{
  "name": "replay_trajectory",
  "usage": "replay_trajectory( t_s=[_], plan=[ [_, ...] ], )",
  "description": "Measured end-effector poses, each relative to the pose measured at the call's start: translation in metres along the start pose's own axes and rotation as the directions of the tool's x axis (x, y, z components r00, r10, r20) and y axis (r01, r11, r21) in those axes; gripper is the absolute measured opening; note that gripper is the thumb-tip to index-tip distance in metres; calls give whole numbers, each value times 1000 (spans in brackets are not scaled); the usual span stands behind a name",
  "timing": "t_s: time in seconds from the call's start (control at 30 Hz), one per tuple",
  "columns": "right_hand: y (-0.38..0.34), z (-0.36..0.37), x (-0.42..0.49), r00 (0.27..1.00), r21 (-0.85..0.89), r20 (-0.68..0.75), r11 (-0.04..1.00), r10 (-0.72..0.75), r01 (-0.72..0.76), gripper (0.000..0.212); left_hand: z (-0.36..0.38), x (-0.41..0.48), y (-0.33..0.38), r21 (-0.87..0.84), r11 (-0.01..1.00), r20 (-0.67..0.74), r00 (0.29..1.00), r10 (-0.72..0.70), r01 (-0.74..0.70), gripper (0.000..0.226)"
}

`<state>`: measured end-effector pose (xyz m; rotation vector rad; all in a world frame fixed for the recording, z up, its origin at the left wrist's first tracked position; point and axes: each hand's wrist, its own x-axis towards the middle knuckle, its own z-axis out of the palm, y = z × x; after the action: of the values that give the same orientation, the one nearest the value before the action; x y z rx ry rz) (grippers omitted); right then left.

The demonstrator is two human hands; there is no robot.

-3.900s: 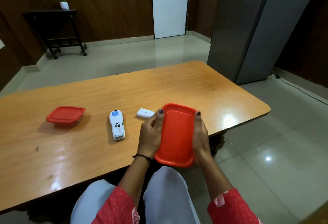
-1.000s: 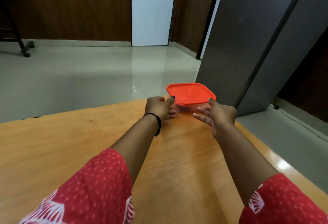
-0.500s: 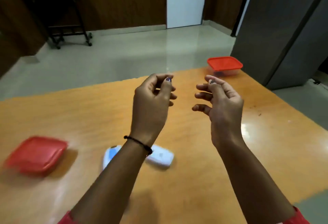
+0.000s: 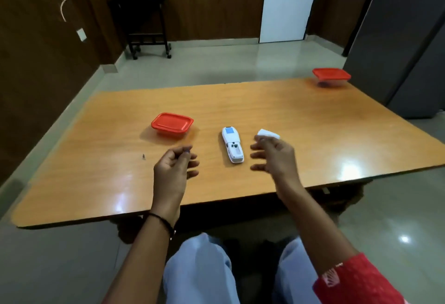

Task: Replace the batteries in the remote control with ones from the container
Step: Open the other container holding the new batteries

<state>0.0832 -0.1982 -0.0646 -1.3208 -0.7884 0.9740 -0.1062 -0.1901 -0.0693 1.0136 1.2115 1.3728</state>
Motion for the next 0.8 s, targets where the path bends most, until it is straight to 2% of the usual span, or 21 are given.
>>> replay_trajectory(
  t_s=[0.07, 0.13, 0.2, 0.3, 0.4, 0.47, 0.53, 0.67, 0.73, 0.8],
  plan=[
    [24, 25, 14, 998, -128, 63, 992, 5, 3, 17, -12, 16, -15, -19, 998, -50, 996, -67, 67, 17],
    [44, 56, 32, 991, -237, 135, 971, -9, 41, 30, -22, 39, -27, -33, 994, -107, 988, -111, 108, 16],
    [60, 92, 60, 973, -352, 210, 921, -96, 166, 42, -30, 68, -35, -39, 992, -168, 978, -126, 121, 17],
    [75, 137, 109, 908, -530, 354, 752, -225, 393, 60, -39, 110, -43, -72, 990, -228, 964, -137, 123, 19],
    [87, 174, 160, 870, -623, 479, 651, -120, 433, 91, -43, 148, -54, -92, 986, -274, 948, -161, 141, 21],
    [94, 191, 183, 846, -685, 530, 561, -53, 464, 104, -41, 163, -60, -143, 978, -293, 937, -190, 154, 22],
    [102, 200, 196, 822, -678, 565, 531, -65, 508, 95, -34, 170, -65, -228, 961, -302, 927, -223, 157, 23],
    [102, 188, 178, 829, -577, 511, 623, -229, 528, 61, -14, 160, -68, -390, 900, -260, 914, -310, 195, 30],
    [92, 169, 146, 846, -526, 443, 677, -298, 514, 56, -7, 144, -62, -421, 874, -169, 925, -340, 244, 29],
    [81, 145, 104, 851, -487, 420, 713, -316, 504, 57, -1, 123, -55, -460, 832, -29, 932, -362, 309, 46]
  ],
)
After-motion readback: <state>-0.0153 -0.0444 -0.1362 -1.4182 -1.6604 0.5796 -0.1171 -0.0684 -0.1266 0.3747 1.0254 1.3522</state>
